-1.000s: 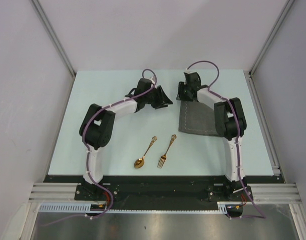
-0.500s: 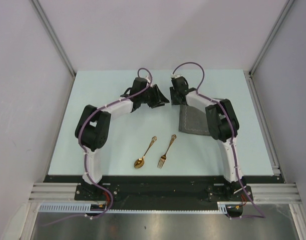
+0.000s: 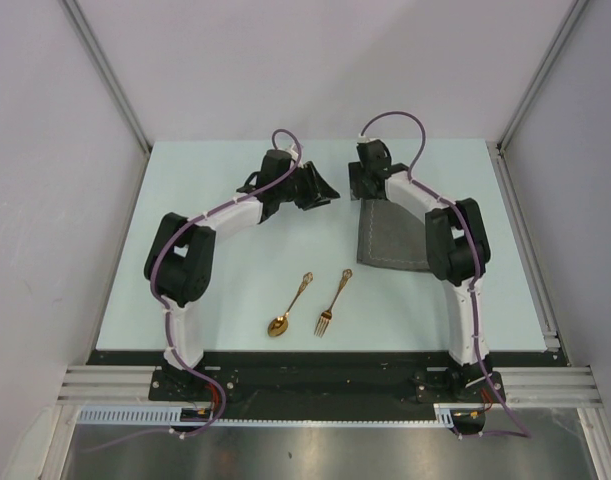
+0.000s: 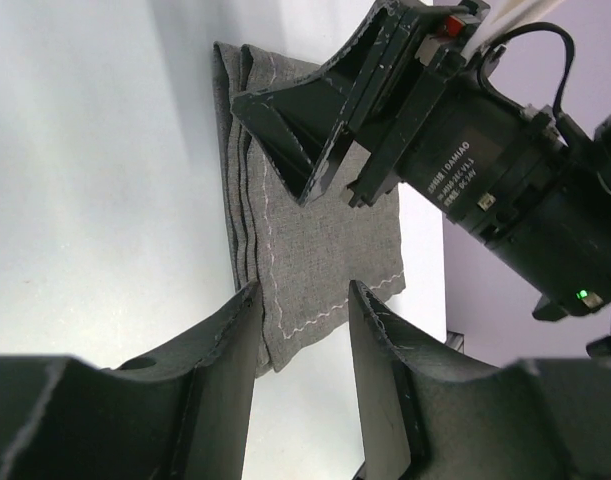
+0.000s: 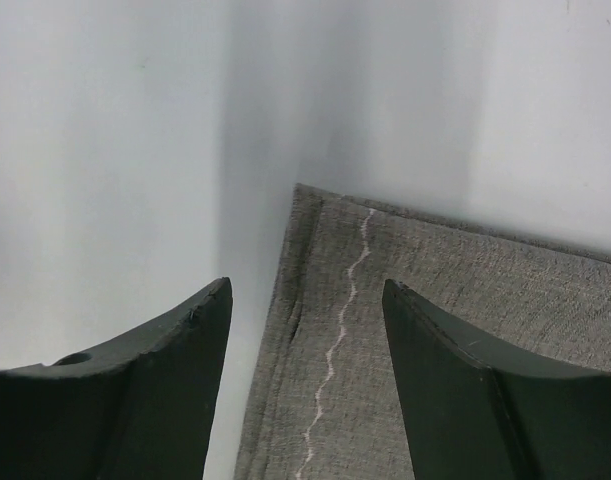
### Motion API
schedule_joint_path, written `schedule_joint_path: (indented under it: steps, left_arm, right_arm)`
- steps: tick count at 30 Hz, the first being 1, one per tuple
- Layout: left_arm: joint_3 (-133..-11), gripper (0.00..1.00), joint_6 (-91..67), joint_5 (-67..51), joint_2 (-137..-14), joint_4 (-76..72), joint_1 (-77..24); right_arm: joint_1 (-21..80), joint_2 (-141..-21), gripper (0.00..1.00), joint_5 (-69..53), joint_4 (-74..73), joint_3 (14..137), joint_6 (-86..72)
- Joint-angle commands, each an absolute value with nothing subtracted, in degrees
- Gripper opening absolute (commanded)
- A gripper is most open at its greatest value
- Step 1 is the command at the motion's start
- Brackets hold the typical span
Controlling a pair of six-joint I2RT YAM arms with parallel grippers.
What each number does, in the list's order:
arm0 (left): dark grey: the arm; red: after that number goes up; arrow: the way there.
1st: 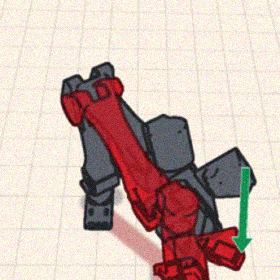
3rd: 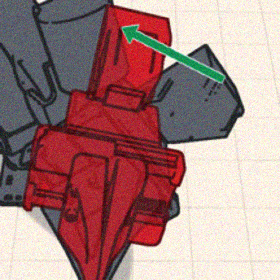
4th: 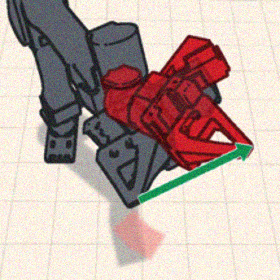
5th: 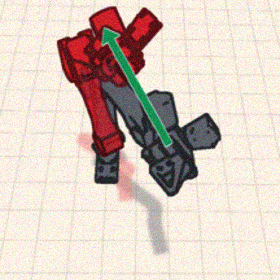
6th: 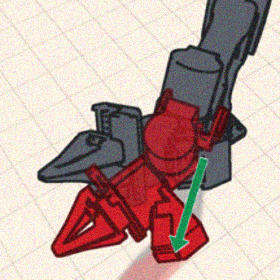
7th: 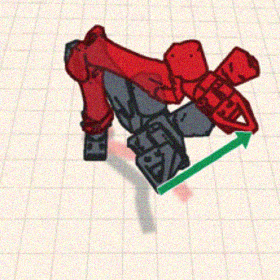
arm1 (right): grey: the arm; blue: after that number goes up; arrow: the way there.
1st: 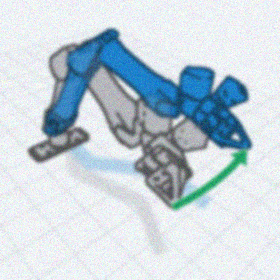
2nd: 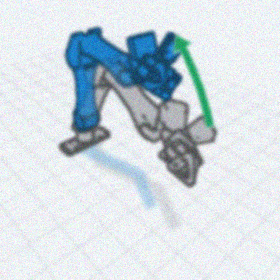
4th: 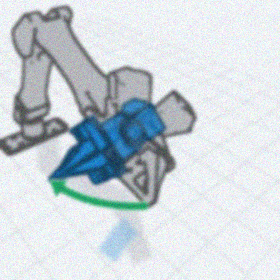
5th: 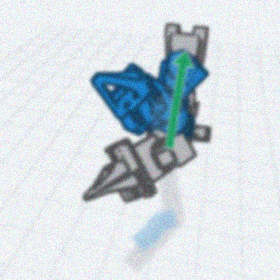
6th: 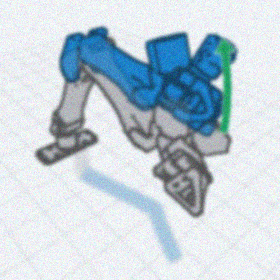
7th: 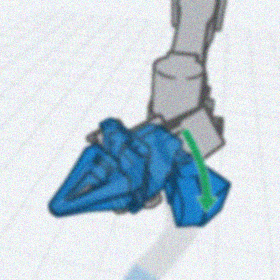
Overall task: Fold the napkin into a case and place the utensils inside
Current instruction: Rotate the square-folded napkin at the center of the board.
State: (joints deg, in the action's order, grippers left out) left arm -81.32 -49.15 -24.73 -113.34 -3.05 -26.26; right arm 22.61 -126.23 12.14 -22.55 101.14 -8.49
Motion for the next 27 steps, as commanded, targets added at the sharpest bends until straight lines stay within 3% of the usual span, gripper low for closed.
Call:
schedule_joint_path:
  steps: [1, 11, 21, 24, 27]
  left_arm:
    - [-80.9, 0.45, -50.1, -26.1, -110.4, -5.2, -26.0]
    - [-81.1, 0.45, -50.4, -26.4, -110.8, -5.4, -25.9]
    - [-79.8, 0.45, -50.1, -25.4, -109.7, -5.4, -24.8]
    - [-78.9, 0.45, -50.1, -24.5, -109.2, -5.8, -23.1]
    - [-78.9, 0.45, -50.4, -24.3, -109.9, -6.2, -21.2]
  right_arm:
    - [21.9, -128.1, 0.67, 10.1, -22.7, 103.3, -8.9]
    - [22.1, -133.2, 0.6, 9.2, -21.7, 105.1, -8.8]
    - [23.7, -134.9, 0.07, 8.6, -19.4, 105.2, -2.9]
    - [25.9, -133.1, 0.01, 4.8, -17.5, 103.8, 2.4]
    - [28.5, -129.2, 0.01, 1.0, -14.0, 98.5, 8.3]
